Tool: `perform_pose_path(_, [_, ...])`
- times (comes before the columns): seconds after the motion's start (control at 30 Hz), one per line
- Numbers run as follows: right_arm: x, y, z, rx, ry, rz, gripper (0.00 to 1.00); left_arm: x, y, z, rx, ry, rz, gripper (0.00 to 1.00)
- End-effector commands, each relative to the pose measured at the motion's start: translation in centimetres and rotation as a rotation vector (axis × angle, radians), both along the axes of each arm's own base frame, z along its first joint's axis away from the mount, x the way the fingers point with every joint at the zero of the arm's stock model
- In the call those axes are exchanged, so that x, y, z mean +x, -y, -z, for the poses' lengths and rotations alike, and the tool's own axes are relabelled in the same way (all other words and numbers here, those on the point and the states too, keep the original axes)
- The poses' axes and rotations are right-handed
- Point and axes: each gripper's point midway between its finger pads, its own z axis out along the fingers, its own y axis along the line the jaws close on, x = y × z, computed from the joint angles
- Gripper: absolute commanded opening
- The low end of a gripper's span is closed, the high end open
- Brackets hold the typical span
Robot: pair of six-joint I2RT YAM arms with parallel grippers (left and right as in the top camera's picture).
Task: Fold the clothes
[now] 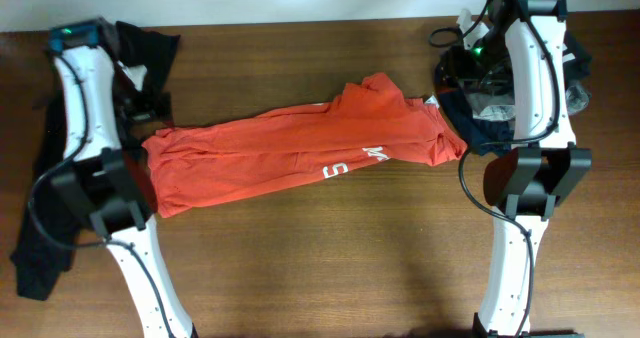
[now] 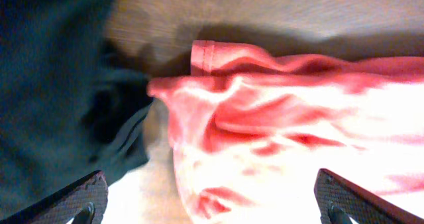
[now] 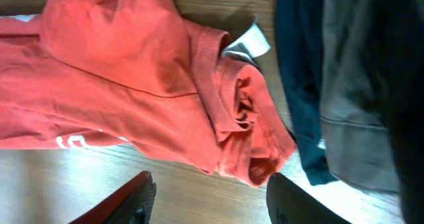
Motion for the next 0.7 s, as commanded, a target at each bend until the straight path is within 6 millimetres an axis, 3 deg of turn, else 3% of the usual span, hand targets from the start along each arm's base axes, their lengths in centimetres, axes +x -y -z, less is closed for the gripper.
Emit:
perform_pose_path(0.0, [-0.1,-0.8,-1.9,0.017,0.045,-0.025,0.6,-0.3,-0.5,-6.6,0.0,0.157,-0.013,0.99])
perform_pose_path(0.2, [-0.7,-0.6,-5.9,0.006,0.136,-0.023,0.64,-1.1,-0.5,-11.7,-0.084,0.296,-0.066,0.99])
perform_pose_path(0.4, [-2.4,-0.3,-11.7,-0.042,0.268,-0.02,0.73,-1.3,0.8,-14.1,-0.195,0.372,-0.073,0.99])
perform_pose_path(0.53, [-3.4,-0.7,-14.3,-0.045,0.33,-0.027,0.79,-2.1,1.4,-11.9,-0.2,0.278,-0.121,0.99])
perform_pose_path(0.67, [-3.6,-0.8,-14.7,-0.04,0.337,-0.017,0.79,-2.9,2.9,-7.2,-0.254,0.152,-0.119,0.99])
